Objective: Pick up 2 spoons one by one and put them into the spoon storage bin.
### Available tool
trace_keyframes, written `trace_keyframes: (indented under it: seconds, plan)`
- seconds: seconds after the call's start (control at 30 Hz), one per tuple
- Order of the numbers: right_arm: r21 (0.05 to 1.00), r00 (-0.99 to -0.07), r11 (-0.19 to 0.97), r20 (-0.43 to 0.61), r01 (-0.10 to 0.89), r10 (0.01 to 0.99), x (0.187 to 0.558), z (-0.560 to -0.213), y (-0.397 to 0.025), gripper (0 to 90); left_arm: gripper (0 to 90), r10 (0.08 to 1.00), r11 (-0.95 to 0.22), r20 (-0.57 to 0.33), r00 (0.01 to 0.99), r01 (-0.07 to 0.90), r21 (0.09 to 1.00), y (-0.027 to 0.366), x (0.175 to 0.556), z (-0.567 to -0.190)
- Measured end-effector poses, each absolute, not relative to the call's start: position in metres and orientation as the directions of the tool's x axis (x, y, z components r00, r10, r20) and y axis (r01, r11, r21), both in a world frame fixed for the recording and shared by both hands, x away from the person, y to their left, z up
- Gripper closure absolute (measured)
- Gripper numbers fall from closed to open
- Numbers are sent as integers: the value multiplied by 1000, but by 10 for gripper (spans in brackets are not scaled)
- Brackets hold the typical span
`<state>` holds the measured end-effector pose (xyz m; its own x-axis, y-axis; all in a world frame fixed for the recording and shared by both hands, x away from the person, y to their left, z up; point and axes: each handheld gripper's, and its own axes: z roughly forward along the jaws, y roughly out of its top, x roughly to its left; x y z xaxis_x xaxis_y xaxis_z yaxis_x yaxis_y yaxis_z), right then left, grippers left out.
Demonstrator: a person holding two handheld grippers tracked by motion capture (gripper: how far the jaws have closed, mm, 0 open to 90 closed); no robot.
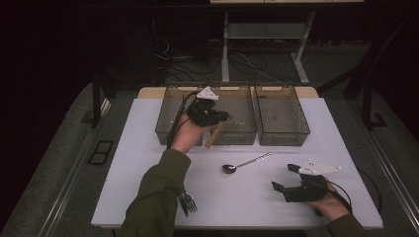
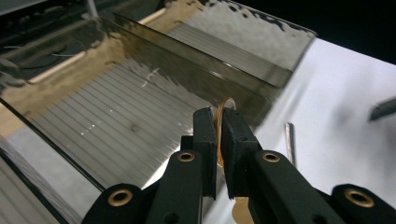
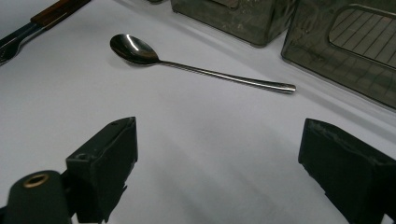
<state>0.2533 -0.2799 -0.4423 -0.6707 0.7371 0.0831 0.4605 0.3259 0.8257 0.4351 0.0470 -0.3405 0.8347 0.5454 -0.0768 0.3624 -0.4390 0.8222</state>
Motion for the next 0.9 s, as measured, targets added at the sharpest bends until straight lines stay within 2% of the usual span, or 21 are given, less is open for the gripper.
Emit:
trace_keyframes:
  seconds: [0.1,0.37,0.8,0.83,0.9]
  plan:
    - [826,-674,329,81,458,735,253,-442,-280,119,844,562,-442,-58,825,359,822,44,446,-338]
    - [827,-679,328,85,456,729,253,-442,-280,119,844,626,-390,-81,776,401,829,37,474,-338]
    - [824,-693,338,89,455,716,252,-443,-279,119,841,696,-416,-42,717,451,790,23,501,-360]
    - [823,-694,339,89,455,715,252,-443,-279,119,832,703,-409,-55,709,467,784,23,501,-361]
    - [823,-696,341,89,455,713,252,-442,-279,119,719,708,-409,-52,704,470,782,23,501,-363]
